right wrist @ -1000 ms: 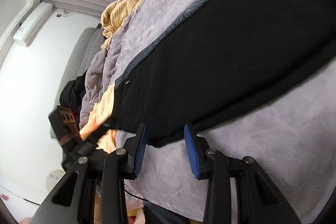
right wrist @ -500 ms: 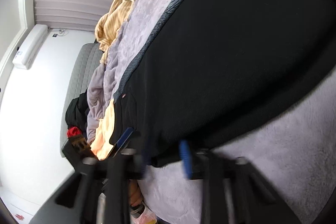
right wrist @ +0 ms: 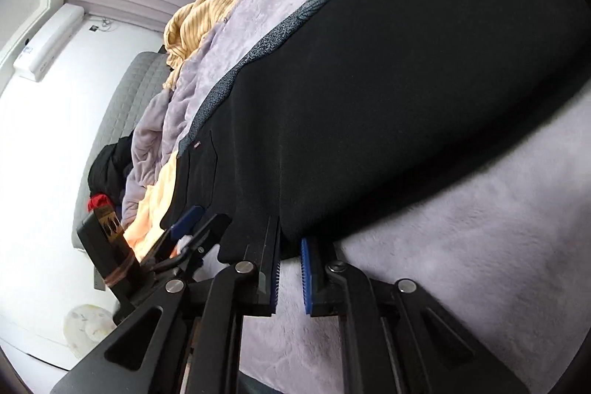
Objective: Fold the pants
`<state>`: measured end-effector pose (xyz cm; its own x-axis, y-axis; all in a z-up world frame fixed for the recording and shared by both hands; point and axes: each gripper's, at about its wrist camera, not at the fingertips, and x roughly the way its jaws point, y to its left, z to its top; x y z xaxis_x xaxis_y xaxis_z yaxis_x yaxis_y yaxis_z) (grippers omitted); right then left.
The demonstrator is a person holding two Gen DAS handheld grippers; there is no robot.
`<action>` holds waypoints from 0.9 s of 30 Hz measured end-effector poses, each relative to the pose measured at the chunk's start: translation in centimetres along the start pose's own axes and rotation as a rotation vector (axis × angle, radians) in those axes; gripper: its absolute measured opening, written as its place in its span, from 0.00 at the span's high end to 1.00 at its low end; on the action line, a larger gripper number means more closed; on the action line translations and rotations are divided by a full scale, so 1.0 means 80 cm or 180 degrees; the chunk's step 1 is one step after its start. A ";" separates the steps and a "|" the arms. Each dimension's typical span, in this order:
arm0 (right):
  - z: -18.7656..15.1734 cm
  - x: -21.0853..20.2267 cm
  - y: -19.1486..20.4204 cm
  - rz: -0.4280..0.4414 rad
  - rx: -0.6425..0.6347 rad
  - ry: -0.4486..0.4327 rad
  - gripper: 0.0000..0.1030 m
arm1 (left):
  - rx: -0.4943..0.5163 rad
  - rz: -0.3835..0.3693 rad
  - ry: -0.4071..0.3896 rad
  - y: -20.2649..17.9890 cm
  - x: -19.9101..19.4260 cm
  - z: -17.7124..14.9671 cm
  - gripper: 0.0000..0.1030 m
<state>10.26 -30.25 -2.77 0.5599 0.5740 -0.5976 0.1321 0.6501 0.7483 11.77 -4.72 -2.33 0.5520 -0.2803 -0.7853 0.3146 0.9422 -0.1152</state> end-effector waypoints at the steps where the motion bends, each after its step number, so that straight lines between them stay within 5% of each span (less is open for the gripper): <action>1: 0.000 -0.007 0.002 -0.0030 -0.0025 0.0002 0.88 | -0.0024 -0.0011 0.0045 0.002 -0.003 0.004 0.00; 5: 0.009 -0.057 0.003 -0.0293 -0.0160 -0.0276 0.80 | -0.0178 -0.0270 0.0089 0.000 -0.012 0.021 0.00; 9: 0.029 -0.088 -0.003 -0.0133 0.0032 -0.0532 0.80 | -0.0219 -0.0436 0.0137 -0.028 0.000 0.030 0.00; 12: 0.042 -0.089 0.002 -0.0241 -0.0083 -0.0593 0.80 | 0.0017 -0.0087 0.0236 -0.056 0.019 0.021 0.00; 15: 0.052 -0.070 -0.012 -0.0859 -0.0192 -0.0460 0.87 | 0.0296 0.0163 0.0035 -0.075 0.021 0.002 0.00; 19: 0.047 -0.074 -0.058 -0.0279 0.0344 -0.0581 0.87 | 0.0236 0.0051 -0.0032 -0.067 0.017 -0.004 0.00; 23: 0.044 -0.076 -0.054 -0.0146 0.0359 -0.0584 0.82 | 0.0262 0.0090 -0.0081 -0.069 0.016 -0.006 0.00; 25: 0.042 -0.076 -0.049 -0.0136 0.0298 -0.0582 0.73 | 0.0253 0.0100 -0.0102 -0.073 0.019 -0.007 0.00; 27: 0.040 -0.078 -0.047 -0.0045 0.0194 -0.0619 0.53 | 0.0253 0.0110 -0.0112 -0.074 0.018 -0.006 0.00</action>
<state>8.89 -37.88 -0.95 0.7043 0.4541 -0.5457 0.1871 0.6227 0.7597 10.35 -10.65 -3.08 0.5899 -0.2554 -0.7660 0.3544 0.9343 -0.0386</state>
